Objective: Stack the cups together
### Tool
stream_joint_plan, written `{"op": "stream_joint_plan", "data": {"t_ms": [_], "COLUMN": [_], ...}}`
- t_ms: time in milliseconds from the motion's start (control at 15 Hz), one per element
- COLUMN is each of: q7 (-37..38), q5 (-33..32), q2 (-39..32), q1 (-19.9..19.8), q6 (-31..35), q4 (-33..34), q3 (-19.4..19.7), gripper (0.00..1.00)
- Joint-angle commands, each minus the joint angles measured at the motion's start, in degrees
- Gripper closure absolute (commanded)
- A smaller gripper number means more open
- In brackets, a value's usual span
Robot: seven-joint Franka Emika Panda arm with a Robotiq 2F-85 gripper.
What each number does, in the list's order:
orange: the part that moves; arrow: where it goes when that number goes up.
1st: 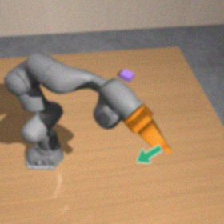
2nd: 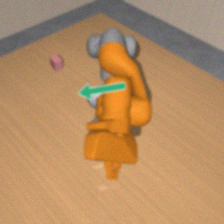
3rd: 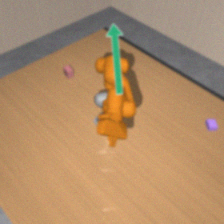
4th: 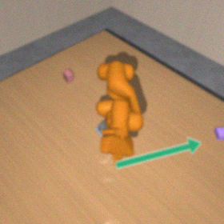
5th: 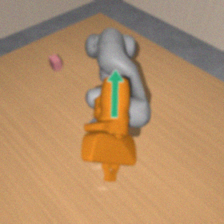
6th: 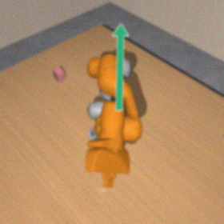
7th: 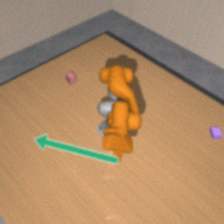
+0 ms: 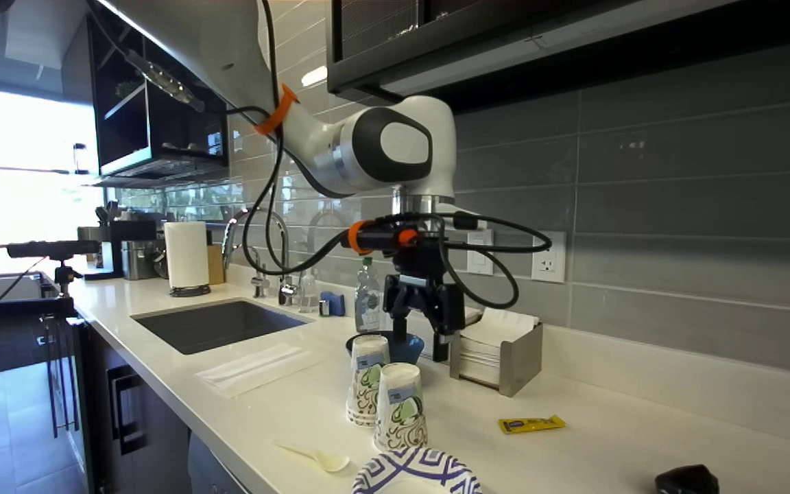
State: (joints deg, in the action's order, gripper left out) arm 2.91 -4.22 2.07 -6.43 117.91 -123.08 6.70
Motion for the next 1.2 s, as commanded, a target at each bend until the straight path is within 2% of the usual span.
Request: {"op": "stream_joint_plan", "data": {"t_ms": [0, 667, 733, 800, 1133], "q7": [-0.75, -5.41, -5.74, -6.01, -6.93], "q5": [0.83, 4.64, 4.88, 5.04, 5.73], "q2": [-1.49, -4.34, -4.43, -4.55, -5.12], "q1": [-0.80, -1.24, -1.30, -1.34, -1.41], "q6": [-0.56, 0.59, 0.63, 0.61, 0.40], "q4": [0.02, 0.20, 0.18, 0.25, 0.60], "q3": [0.73, 1.18, 1.20, 1.22, 1.17], "gripper": [0.00, 0.00, 0.22, 0.26, 0.62]}}
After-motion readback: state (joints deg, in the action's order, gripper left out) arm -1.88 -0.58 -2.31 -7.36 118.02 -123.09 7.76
